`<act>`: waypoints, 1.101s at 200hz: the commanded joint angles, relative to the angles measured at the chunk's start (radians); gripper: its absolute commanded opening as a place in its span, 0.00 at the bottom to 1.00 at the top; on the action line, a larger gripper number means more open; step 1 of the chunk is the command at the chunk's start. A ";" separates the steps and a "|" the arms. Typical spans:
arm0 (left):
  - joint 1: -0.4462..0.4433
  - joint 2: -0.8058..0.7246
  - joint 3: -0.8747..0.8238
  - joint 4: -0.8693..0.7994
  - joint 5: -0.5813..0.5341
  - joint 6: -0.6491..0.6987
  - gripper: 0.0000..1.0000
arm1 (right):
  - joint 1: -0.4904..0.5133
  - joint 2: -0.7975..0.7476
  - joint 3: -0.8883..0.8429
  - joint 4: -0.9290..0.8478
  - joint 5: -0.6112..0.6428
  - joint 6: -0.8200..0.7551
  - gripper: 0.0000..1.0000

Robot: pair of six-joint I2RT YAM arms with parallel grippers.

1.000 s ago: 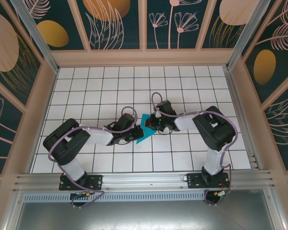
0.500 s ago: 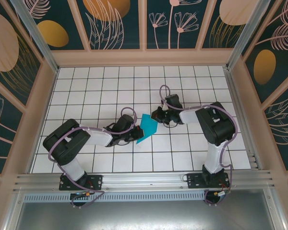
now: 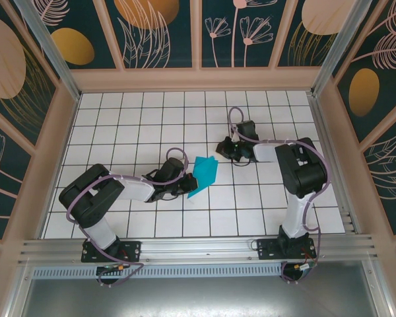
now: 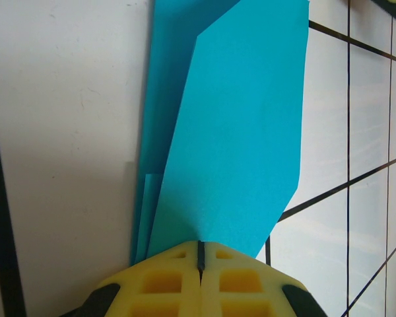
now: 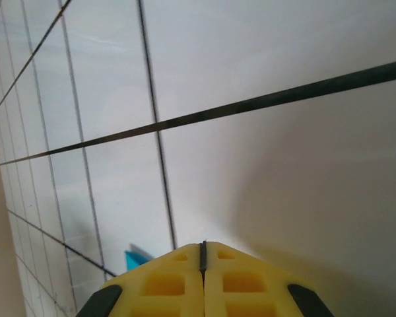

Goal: Fold a paper plane with a square sheet of paper (pick it up from the middle)
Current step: Fourth fold the wing at the center of the table.

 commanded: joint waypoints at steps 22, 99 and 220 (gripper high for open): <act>-0.002 0.059 -0.052 -0.234 -0.043 0.032 0.00 | 0.123 -0.124 -0.085 0.072 -0.047 0.021 0.07; -0.001 0.074 -0.038 -0.241 -0.036 0.036 0.00 | 0.206 -0.034 -0.192 0.165 0.014 0.079 0.06; -0.001 0.065 -0.050 -0.231 -0.029 0.033 0.00 | -0.020 -0.051 -0.103 0.090 -0.023 -0.045 0.07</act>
